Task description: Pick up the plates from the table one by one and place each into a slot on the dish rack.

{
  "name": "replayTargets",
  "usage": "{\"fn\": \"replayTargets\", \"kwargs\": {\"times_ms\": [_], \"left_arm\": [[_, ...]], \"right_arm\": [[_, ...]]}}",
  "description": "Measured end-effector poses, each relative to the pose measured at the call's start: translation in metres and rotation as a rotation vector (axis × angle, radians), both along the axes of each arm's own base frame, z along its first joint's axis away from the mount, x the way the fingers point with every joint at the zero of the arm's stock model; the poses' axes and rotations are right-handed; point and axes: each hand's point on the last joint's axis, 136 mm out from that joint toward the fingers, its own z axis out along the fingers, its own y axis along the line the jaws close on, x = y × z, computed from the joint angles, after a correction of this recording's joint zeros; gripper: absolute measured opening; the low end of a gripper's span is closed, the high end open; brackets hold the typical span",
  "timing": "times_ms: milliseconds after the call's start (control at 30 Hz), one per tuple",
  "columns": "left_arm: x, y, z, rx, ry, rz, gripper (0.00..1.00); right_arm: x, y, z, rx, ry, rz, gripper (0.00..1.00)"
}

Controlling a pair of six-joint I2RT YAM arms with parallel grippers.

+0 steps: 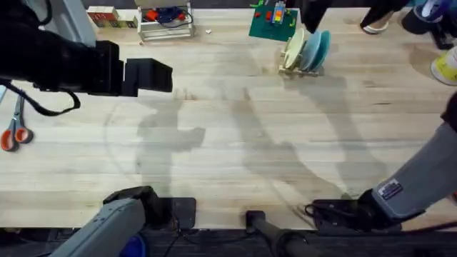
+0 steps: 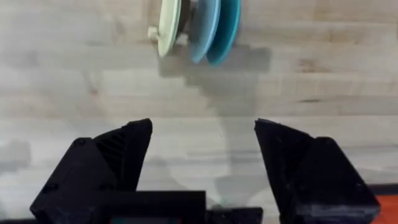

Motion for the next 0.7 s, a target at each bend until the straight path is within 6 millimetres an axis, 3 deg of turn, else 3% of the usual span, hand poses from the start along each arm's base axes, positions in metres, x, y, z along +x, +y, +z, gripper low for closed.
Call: {"fn": "replayTargets", "kwargs": {"times_ms": [300,700], "left_arm": [[0.0,0.0,0.0,0.0,0.0,0.0,0.993],[0.0,0.0,0.0,0.0,0.0,0.0,0.993]], "right_arm": [[-0.024,0.013,0.035,-0.004,-0.085,0.054,0.994],[-0.057,0.012,0.081,0.044,-0.222,0.068,0.994]]}}
